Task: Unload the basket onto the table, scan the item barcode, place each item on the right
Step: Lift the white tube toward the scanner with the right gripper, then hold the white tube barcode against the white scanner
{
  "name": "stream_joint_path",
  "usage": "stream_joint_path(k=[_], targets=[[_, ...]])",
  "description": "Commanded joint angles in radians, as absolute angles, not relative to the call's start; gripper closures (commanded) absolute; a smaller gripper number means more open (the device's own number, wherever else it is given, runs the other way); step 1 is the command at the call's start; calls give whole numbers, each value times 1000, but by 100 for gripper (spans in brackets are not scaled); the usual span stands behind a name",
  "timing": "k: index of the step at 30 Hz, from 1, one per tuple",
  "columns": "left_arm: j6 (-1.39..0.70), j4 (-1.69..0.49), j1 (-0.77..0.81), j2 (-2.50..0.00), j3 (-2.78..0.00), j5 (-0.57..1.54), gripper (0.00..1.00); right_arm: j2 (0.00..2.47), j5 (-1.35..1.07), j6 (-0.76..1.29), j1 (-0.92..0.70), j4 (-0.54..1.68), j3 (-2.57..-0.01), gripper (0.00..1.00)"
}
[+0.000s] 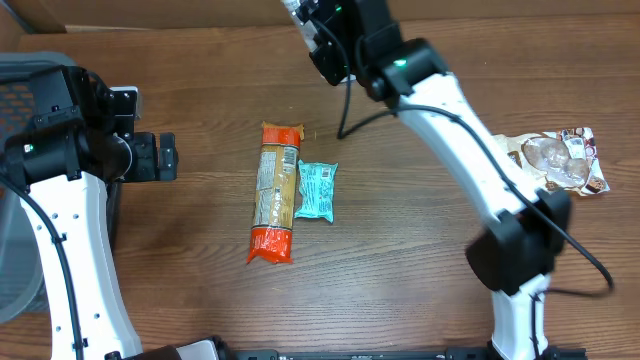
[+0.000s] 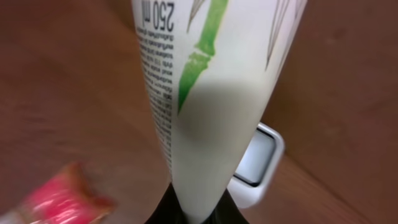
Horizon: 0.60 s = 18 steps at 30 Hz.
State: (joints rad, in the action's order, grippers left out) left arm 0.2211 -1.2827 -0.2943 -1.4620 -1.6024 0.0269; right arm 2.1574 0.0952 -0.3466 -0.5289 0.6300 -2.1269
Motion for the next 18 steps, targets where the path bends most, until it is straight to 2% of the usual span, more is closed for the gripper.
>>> stream_joint_path(k=[1, 8, 18], targets=[[247, -1282, -292, -1451, -1605, 43, 0, 2206, 383, -437, -492, 536, -2149, 96], [247, -1282, -292, -1451, -1605, 42, 0, 2338, 591, -583, -455, 348, -2149, 96], [247, -1282, -292, -1451, -1605, 42, 0, 2417, 635, -790, -442, 346, -2148, 96]])
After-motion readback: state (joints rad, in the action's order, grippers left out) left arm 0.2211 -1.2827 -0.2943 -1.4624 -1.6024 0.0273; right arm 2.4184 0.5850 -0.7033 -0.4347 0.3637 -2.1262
